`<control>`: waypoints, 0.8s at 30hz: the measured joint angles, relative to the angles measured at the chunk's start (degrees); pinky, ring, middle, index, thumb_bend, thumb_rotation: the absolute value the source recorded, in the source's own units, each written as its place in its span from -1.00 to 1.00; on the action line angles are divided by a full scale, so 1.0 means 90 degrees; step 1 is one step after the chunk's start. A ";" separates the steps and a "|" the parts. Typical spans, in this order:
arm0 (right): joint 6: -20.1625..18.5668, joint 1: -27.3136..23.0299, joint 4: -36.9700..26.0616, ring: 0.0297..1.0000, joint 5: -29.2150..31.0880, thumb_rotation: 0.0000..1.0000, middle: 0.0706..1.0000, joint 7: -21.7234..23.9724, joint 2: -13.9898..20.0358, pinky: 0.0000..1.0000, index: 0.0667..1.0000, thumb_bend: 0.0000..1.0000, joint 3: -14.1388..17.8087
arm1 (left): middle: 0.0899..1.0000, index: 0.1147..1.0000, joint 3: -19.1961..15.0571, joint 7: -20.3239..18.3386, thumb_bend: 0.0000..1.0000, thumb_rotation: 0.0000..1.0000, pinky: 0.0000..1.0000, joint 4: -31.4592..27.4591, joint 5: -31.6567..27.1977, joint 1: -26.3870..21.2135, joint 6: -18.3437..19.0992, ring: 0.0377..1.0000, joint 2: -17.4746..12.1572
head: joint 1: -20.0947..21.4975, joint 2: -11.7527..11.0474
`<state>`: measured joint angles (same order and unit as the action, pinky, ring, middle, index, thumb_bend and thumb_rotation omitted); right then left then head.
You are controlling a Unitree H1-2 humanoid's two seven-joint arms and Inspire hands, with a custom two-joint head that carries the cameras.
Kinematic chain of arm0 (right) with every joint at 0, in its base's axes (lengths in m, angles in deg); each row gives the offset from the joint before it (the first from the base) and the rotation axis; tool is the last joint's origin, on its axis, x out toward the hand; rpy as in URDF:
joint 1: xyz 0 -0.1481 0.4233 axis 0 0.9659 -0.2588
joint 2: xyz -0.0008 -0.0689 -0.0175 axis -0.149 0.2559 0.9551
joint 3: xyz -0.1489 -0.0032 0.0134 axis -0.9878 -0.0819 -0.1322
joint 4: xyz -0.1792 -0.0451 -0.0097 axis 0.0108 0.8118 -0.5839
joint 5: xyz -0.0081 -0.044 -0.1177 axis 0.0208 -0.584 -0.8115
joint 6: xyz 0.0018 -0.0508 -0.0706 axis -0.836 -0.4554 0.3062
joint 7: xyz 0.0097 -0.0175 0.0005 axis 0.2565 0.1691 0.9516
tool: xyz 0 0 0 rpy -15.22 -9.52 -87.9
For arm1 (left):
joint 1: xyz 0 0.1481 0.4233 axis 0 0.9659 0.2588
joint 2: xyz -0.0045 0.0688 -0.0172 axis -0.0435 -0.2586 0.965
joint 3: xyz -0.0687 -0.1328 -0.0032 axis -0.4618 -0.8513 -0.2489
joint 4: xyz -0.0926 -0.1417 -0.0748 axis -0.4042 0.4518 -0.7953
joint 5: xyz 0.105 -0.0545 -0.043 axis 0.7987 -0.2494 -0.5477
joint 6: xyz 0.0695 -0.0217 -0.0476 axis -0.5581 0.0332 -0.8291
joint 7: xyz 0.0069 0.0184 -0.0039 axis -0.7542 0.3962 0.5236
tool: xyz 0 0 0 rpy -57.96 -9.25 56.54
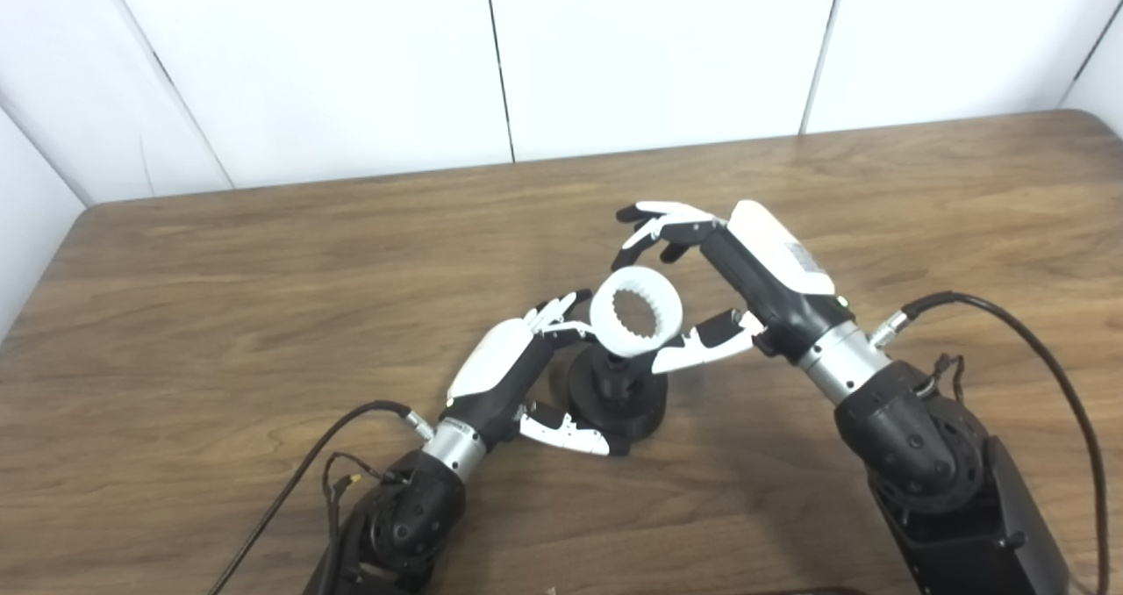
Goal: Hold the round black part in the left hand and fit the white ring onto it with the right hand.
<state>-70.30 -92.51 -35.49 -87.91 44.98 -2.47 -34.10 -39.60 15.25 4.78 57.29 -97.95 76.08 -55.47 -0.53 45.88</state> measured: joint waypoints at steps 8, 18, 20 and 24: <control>-0.0006 0.0248 0.0000 0.59 0.0025 -0.71 0.65 0.0097 -0.0013 0.36 -0.09 0.04 -0.0112 | 1.00 0.14 -0.0004 0.0001 0.95 -0.27 1.00 0.0000 0.0001 -0.0001 0.0002 1.00 0.0000 | 0.0000 0.0010; -0.0005 0.0335 0.0000 0.61 0.0023 -0.70 0.67 0.0196 -0.0004 0.39 -0.09 0.04 -0.0115 | 1.00 0.14 -0.0005 -0.0001 0.95 -0.28 1.00 -0.0002 -0.0002 0.0000 0.0002 1.00 0.0005 | 0.0068 0.0059; -0.0006 0.0356 0.0000 0.62 0.0011 -0.70 0.67 0.0197 0.0001 0.40 -0.09 0.04 -0.0114 | 1.00 0.14 -0.0005 -0.0005 0.95 -0.27 1.00 -0.0005 -0.0003 0.0000 0.0002 1.00 0.0005 | 0.0078 0.0059; -0.0005 0.0392 0.0018 0.61 -0.0001 -0.70 0.67 0.0199 0.0008 0.41 -0.09 0.04 -0.0115 | 1.00 0.14 -0.0005 -0.0030 0.95 -0.25 1.00 -0.0029 -0.0004 0.0001 0.0032 1.00 0.0004 | 0.0078 0.0078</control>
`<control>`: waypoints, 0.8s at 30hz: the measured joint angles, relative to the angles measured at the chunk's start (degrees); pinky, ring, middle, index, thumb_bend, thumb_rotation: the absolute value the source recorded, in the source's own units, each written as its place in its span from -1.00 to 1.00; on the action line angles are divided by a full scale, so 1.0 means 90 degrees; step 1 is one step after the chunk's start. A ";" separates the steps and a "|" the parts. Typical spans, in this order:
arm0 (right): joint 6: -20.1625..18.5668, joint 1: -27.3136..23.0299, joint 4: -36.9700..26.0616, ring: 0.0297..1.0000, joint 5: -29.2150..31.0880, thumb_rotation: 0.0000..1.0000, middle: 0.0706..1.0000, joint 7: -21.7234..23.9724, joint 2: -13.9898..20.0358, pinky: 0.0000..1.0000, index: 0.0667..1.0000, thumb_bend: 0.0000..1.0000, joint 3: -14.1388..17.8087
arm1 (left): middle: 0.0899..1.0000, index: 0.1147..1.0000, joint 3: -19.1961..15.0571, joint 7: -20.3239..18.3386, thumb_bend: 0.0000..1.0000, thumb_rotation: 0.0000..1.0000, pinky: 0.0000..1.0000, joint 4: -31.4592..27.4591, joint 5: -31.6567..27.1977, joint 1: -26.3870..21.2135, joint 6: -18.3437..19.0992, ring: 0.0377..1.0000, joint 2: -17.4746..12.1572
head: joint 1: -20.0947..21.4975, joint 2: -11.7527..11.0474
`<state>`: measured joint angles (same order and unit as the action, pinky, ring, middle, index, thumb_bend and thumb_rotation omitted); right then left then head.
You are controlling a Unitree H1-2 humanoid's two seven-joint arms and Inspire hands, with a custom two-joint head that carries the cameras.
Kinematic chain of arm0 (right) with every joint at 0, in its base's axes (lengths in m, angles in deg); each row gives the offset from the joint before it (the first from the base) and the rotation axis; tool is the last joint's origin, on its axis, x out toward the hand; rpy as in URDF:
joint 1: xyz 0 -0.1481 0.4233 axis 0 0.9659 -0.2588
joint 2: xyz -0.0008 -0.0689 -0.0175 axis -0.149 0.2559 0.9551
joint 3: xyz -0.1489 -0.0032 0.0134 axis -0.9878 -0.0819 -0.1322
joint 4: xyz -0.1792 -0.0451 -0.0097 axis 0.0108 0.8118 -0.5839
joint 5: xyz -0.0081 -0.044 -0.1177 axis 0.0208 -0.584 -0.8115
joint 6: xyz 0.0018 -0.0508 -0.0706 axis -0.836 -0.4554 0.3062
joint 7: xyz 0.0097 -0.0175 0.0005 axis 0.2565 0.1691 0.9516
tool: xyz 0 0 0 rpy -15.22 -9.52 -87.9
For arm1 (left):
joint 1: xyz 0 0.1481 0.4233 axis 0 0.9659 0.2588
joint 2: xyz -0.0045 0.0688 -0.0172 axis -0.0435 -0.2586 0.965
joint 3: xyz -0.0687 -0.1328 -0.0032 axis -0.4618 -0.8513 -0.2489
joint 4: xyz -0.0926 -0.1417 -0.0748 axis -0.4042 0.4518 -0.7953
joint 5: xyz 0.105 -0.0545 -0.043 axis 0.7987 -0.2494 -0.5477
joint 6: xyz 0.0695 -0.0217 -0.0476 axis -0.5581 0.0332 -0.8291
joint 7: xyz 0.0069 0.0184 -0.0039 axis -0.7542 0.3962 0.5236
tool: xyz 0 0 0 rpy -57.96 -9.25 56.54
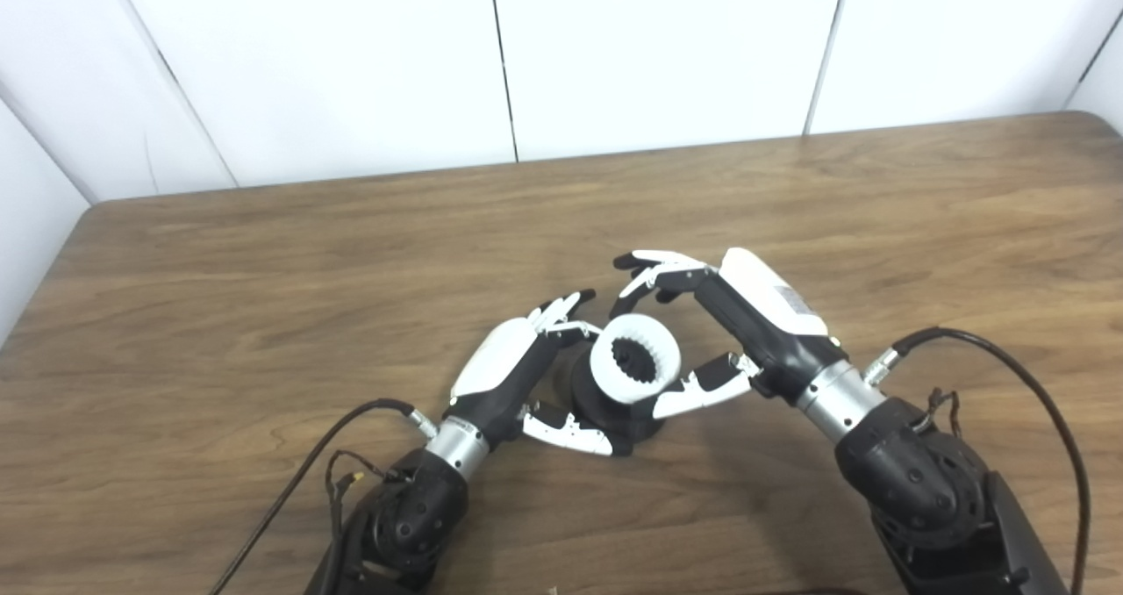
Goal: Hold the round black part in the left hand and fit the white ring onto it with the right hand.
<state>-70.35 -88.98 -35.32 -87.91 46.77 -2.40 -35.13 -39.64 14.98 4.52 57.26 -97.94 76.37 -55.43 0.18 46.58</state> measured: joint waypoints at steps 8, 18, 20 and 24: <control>0.0004 -0.0010 0.0091 0.62 -0.0007 -0.70 0.67 0.0001 0.0042 0.45 -0.09 0.04 0.0004 | 1.00 0.15 0.0004 -0.0007 0.94 -0.24 1.00 -0.0018 0.0001 0.0004 0.0014 1.00 -0.0001 | -0.0010 0.0000; 0.0052 -0.0267 0.0476 0.62 -0.0087 -0.69 0.67 0.0001 0.0098 0.47 -0.09 0.04 -0.0027 | 1.00 0.16 0.0058 -0.0026 0.95 -0.22 1.00 -0.0133 0.0003 0.0043 0.0143 1.00 0.0001 | -0.0010 0.0020; 0.0069 -0.0341 0.0515 0.62 -0.0109 -0.69 0.67 0.0001 0.0095 0.47 -0.09 0.03 -0.0066 | 1.00 0.15 0.0072 -0.0017 0.95 -0.21 1.00 -0.0134 0.0005 0.0043 0.0144 1.00 0.0004 | -0.0029 0.0020; 0.0158 -0.0477 0.0669 0.63 -0.0116 -0.69 0.67 0.0001 0.0092 0.50 -0.09 0.04 -0.0145 | 1.00 0.13 0.0086 0.0005 0.95 -0.23 1.00 -0.0132 0.0007 0.0044 0.0154 1.00 0.0019 | -0.0039 0.0029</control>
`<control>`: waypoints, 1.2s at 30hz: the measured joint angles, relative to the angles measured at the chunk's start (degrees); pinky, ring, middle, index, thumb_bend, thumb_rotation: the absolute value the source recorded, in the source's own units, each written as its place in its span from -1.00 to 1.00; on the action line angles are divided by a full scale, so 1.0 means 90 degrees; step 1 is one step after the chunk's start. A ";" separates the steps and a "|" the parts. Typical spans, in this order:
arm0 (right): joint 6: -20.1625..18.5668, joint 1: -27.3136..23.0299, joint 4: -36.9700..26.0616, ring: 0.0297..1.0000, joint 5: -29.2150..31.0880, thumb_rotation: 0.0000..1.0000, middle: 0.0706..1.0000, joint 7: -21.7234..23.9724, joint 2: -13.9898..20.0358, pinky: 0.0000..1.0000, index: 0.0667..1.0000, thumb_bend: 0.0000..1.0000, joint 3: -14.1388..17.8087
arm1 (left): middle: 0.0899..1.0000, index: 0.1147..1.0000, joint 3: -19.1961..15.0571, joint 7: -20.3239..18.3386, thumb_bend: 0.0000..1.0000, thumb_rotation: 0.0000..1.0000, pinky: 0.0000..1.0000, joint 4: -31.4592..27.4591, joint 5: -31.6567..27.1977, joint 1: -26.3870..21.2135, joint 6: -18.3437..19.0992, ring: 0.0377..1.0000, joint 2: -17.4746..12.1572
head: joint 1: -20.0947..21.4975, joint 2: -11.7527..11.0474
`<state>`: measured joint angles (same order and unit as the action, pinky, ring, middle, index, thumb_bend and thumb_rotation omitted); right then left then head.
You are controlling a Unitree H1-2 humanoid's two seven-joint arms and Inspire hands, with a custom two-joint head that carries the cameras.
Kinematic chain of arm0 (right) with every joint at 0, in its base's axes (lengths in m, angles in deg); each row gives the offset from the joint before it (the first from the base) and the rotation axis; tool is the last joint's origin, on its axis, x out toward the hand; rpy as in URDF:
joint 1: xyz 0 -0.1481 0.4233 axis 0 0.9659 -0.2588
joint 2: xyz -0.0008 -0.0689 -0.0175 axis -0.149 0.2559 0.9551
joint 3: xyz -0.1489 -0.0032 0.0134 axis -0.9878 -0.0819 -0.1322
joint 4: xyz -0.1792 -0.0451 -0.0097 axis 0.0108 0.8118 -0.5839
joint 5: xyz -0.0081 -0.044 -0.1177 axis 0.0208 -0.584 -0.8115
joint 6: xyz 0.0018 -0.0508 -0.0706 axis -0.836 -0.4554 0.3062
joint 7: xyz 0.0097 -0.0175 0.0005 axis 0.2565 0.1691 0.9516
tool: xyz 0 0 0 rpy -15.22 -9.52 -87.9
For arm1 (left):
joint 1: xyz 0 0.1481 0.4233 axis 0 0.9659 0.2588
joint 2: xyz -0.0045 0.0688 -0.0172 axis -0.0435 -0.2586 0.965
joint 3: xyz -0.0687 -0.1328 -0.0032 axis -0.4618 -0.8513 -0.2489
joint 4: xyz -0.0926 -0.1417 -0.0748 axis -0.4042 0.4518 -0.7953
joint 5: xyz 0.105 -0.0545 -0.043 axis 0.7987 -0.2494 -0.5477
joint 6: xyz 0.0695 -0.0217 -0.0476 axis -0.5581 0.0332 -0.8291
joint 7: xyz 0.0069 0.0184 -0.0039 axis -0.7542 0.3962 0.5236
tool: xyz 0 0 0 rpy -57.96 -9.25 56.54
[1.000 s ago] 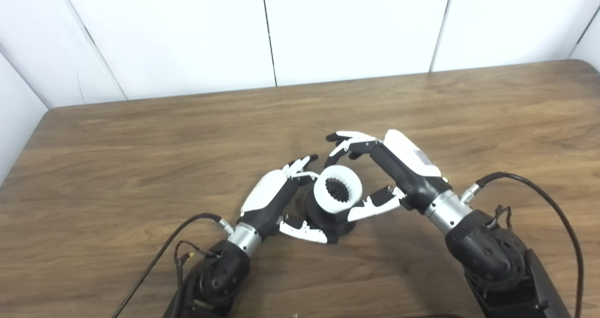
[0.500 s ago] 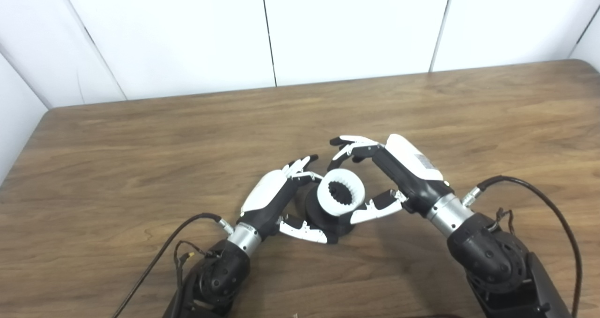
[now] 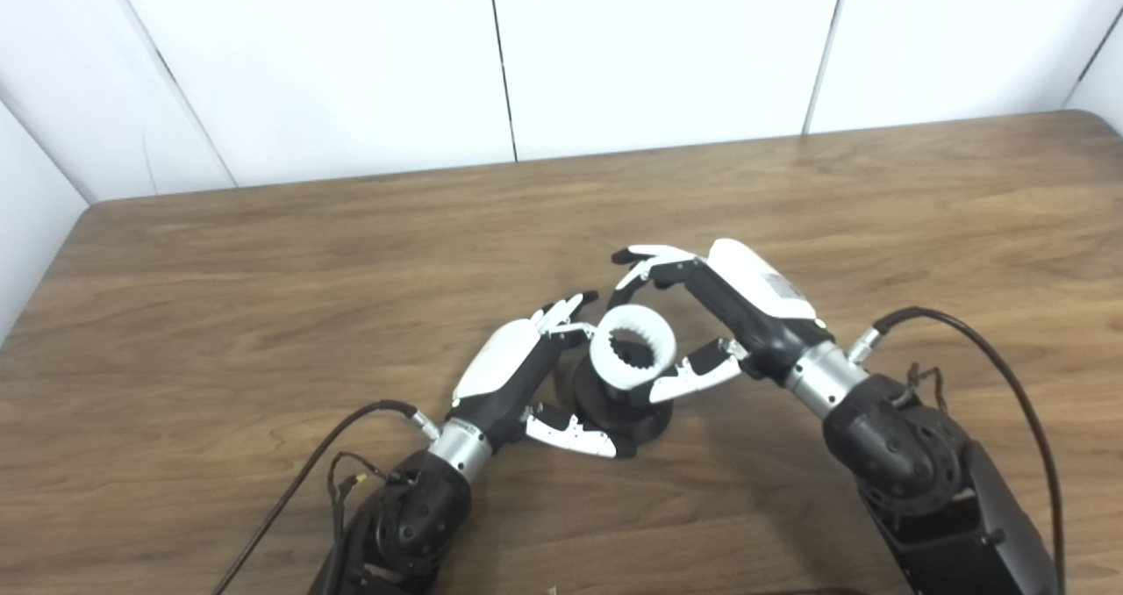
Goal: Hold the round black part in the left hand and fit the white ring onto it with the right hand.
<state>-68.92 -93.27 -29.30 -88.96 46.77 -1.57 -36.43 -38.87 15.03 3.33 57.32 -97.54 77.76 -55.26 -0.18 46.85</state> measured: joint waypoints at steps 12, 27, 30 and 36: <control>0.0023 -0.0153 0.0151 0.62 -0.0216 -0.69 0.68 0.0110 -0.0098 0.49 -0.09 0.04 -0.0283 | 1.00 0.19 0.0031 0.0057 0.96 -0.23 1.00 0.0001 0.0015 -0.0002 0.0043 1.00 0.0028 | -0.0078 0.0039; 0.0098 -0.0191 0.0144 0.62 -0.0288 -0.69 0.67 0.0288 0.0082 0.59 -0.09 0.04 -0.0423 | 1.00 0.14 0.0028 0.0030 0.93 -0.28 1.00 -0.0002 -0.0034 -0.0005 0.0049 1.00 0.0035 | -0.0059 0.0088; 0.0127 -0.0247 0.0104 0.62 -0.0302 -0.69 0.67 0.0393 0.0202 0.59 -0.09 0.04 -0.0464 | 1.00 0.14 0.0031 0.0021 0.94 -0.27 1.00 -0.0002 -0.0021 -0.0005 0.0049 1.00 0.0032 | -0.0020 0.0088; 0.0171 -0.0304 0.0008 0.62 -0.0329 -0.69 0.68 0.0576 0.0385 0.56 -0.08 0.04 -0.0469 | 1.00 0.14 0.0050 0.0002 0.95 -0.25 1.00 -0.0007 0.0013 -0.0005 0.0044 1.00 0.0030 | 0.0117 0.0117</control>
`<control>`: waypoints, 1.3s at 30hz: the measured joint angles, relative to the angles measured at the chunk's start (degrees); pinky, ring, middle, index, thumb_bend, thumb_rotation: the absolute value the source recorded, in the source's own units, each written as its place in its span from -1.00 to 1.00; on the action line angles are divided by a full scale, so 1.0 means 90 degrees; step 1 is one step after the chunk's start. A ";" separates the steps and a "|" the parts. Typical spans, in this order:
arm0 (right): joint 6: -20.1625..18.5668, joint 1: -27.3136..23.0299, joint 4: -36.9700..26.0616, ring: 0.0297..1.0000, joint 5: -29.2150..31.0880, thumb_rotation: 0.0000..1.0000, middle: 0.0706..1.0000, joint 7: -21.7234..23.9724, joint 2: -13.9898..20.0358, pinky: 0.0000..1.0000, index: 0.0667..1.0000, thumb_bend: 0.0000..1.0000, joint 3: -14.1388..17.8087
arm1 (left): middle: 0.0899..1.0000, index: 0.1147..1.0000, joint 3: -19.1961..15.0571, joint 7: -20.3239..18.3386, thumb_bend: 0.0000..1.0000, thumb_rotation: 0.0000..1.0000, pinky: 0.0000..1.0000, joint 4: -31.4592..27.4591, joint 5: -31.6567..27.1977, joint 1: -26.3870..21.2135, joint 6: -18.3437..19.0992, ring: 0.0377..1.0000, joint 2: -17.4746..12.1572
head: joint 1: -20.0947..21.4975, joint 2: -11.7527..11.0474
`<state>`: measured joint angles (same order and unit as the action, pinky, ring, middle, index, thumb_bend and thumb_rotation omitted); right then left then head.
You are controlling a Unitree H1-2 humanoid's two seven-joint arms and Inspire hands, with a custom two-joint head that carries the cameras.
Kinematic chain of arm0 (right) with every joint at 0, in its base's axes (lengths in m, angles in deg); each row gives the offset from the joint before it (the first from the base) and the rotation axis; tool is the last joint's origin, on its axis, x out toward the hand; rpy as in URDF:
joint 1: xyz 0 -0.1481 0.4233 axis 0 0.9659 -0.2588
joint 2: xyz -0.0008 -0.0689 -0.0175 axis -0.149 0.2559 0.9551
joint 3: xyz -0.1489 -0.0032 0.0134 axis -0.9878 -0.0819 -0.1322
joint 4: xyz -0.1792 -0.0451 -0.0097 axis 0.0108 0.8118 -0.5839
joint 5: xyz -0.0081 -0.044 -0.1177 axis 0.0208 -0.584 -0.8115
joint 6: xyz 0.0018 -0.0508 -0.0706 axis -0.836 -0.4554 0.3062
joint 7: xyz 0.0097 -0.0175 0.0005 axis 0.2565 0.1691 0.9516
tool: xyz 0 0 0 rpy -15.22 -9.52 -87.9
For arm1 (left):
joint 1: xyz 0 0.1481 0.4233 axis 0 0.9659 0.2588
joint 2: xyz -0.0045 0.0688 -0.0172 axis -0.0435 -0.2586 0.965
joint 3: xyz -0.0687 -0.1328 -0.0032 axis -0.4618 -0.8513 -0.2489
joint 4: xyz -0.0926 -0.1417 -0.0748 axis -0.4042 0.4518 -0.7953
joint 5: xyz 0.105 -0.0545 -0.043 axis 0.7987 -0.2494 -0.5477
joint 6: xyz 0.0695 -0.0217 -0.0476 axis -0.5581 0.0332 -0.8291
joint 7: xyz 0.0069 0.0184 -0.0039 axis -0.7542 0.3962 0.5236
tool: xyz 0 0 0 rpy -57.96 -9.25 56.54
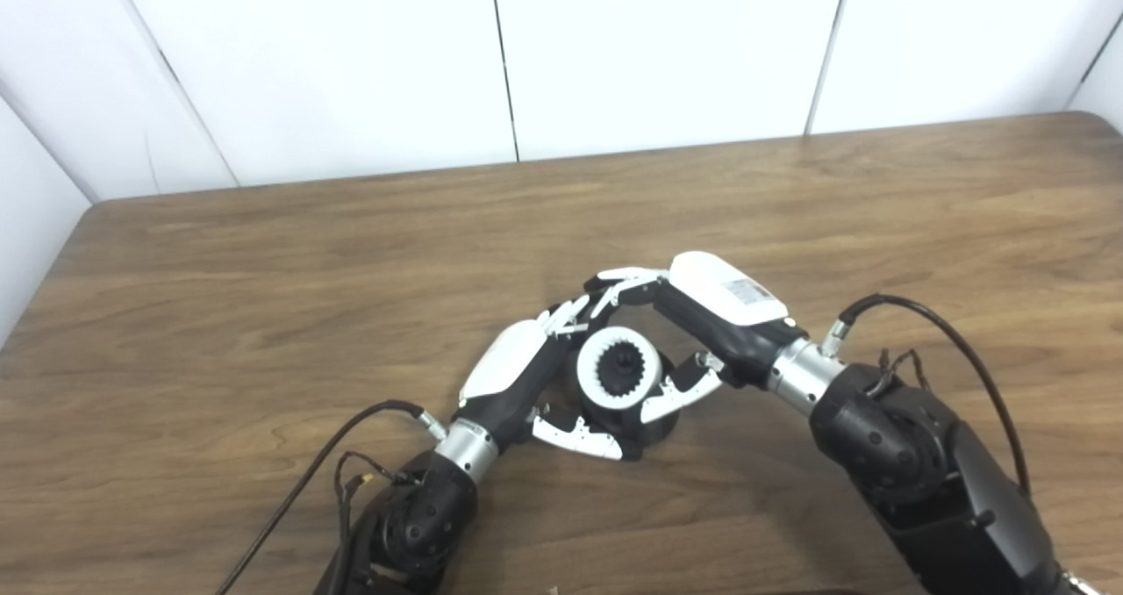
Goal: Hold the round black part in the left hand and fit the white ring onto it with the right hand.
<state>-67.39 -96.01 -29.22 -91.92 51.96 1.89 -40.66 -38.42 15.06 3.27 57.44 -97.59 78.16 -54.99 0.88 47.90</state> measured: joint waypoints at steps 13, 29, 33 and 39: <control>0.0009 0.0453 -0.0058 0.59 0.0190 -0.70 0.64 -0.0258 -0.0232 0.42 -0.09 0.04 0.0461 | 1.00 0.14 -0.0016 -0.0139 0.93 -0.25 1.00 -0.0040 -0.0092 -0.0035 -0.0001 1.00 -0.0081 | 0.0176 0.0029; 0.0194 0.0946 0.0002 0.60 0.0327 -0.70 0.66 -0.0826 -0.0399 0.36 -0.08 0.03 0.0692 | 1.00 0.13 -0.0040 -0.0297 0.95 -0.24 1.00 -0.0101 -0.0161 -0.0052 -0.0012 1.00 -0.0106 | 0.0196 0.0049; 0.0167 0.0949 0.0002 0.60 0.0322 -0.70 0.66 -0.0821 -0.0422 0.39 -0.08 0.03 0.0688 | 1.00 0.13 -0.0041 -0.0307 0.94 -0.27 1.00 -0.0104 -0.0155 -0.0053 -0.0001 1.00 -0.0106 | 0.0127 0.0059; 0.0175 0.0938 0.0009 0.62 0.0301 -0.69 0.66 -0.0817 -0.0436 0.46 -0.08 0.03 0.0646 | 1.00 0.14 -0.0039 -0.0308 0.93 -0.26 1.00 -0.0104 -0.0119 -0.0053 0.0002 1.00 -0.0106 | 0.0059 0.0068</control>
<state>-65.81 -87.57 -29.14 -89.21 44.61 -2.04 -34.84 -38.78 12.28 2.33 56.36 -98.07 78.18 -55.94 1.41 48.52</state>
